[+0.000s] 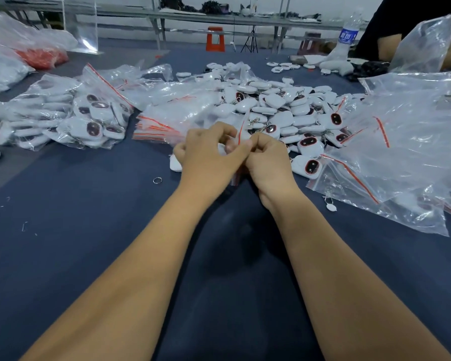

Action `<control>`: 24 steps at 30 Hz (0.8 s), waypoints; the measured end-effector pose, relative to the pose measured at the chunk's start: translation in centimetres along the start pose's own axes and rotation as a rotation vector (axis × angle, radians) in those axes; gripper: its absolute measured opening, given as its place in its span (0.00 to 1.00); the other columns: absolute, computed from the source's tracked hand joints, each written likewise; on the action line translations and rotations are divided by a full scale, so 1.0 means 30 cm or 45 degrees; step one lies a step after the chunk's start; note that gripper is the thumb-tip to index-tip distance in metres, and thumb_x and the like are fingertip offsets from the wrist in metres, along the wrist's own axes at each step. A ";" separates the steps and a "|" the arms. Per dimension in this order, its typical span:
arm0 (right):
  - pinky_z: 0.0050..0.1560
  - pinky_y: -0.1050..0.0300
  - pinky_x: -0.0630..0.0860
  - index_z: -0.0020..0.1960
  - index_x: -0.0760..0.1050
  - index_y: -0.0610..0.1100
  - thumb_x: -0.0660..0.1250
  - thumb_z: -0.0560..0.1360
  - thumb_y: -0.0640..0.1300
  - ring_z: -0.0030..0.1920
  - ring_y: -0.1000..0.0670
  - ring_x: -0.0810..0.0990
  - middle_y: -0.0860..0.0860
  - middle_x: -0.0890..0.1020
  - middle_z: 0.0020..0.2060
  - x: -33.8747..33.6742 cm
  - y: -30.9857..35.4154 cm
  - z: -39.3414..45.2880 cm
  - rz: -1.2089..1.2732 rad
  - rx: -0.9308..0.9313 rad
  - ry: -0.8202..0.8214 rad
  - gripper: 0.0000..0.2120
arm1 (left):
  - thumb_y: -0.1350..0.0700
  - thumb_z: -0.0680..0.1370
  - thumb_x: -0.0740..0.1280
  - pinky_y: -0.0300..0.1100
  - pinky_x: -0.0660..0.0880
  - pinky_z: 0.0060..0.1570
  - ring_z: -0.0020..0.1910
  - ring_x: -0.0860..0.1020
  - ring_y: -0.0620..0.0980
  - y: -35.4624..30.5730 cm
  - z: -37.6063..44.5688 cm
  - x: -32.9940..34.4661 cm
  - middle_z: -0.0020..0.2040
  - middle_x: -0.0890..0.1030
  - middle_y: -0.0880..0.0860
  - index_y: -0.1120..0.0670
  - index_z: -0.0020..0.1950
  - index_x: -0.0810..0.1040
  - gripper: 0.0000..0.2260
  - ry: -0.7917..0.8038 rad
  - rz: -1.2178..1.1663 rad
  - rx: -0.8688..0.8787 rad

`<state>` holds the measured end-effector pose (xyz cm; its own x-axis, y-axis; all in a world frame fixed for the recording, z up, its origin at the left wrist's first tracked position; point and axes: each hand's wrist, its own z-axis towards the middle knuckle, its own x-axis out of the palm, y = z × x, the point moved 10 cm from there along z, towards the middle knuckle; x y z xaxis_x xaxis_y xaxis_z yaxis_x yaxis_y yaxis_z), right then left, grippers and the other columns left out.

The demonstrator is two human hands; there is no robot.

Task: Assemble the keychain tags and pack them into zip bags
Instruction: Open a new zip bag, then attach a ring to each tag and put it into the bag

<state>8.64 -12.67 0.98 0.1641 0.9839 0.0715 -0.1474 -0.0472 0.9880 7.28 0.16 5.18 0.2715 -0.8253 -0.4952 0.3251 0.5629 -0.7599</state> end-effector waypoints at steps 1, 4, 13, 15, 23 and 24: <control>0.34 0.50 0.72 0.34 0.71 0.41 0.68 0.73 0.29 0.32 0.43 0.73 0.39 0.75 0.30 0.000 0.001 0.000 -0.015 -0.003 -0.003 0.14 | 0.45 0.76 0.69 0.38 0.54 0.56 0.61 0.72 0.46 0.008 0.005 -0.003 0.44 0.81 0.44 0.43 0.48 0.78 0.04 -0.009 -0.033 -0.009; 0.30 0.60 0.72 0.34 0.71 0.42 0.69 0.73 0.30 0.28 0.50 0.72 0.42 0.76 0.30 0.012 0.005 -0.007 -0.008 0.008 0.024 0.13 | 0.53 0.78 0.68 0.51 0.68 0.64 0.57 0.77 0.52 0.023 0.019 -0.015 0.46 0.84 0.47 0.51 0.48 0.83 0.05 -0.007 -0.161 -0.018; 0.32 0.63 0.76 0.43 0.75 0.41 0.64 0.77 0.31 0.27 0.55 0.76 0.51 0.79 0.27 -0.019 0.020 0.001 0.082 0.000 -0.089 0.08 | 0.60 0.78 0.64 0.35 0.70 0.38 0.36 0.74 0.43 0.072 0.028 -0.042 0.37 0.75 0.45 0.48 0.43 0.70 0.09 -0.170 -0.468 -0.091; 0.29 0.63 0.74 0.42 0.74 0.41 0.64 0.77 0.31 0.25 0.55 0.74 0.52 0.77 0.25 -0.034 0.038 -0.004 0.155 -0.042 -0.150 0.08 | 0.63 0.73 0.68 0.32 0.69 0.34 0.33 0.71 0.39 0.060 0.021 0.008 0.39 0.74 0.45 0.48 0.46 0.67 0.13 0.009 -0.322 -0.033; 0.52 0.50 0.80 0.48 0.74 0.49 0.65 0.79 0.40 0.44 0.50 0.82 0.51 0.80 0.44 -0.086 0.111 -0.042 -0.161 -0.291 -0.419 0.05 | 0.66 0.79 0.60 0.37 0.75 0.30 0.29 0.75 0.42 0.099 0.050 -0.118 0.46 0.78 0.54 0.48 0.46 0.78 0.13 -0.243 -0.599 -0.093; 0.52 0.56 0.79 0.52 0.75 0.50 0.64 0.80 0.42 0.45 0.56 0.80 0.54 0.80 0.46 -0.035 0.112 -0.043 -0.255 -0.313 -0.290 0.04 | 0.65 0.80 0.59 0.39 0.75 0.31 0.29 0.76 0.44 0.124 0.055 -0.158 0.47 0.79 0.56 0.48 0.47 0.78 0.13 -0.337 -0.629 -0.128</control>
<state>6.72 -13.63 4.05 0.4215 0.9046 -0.0638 -0.3151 0.2121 0.9251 8.69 6.25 5.39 0.3311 -0.9426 0.0422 0.3871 0.0949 -0.9171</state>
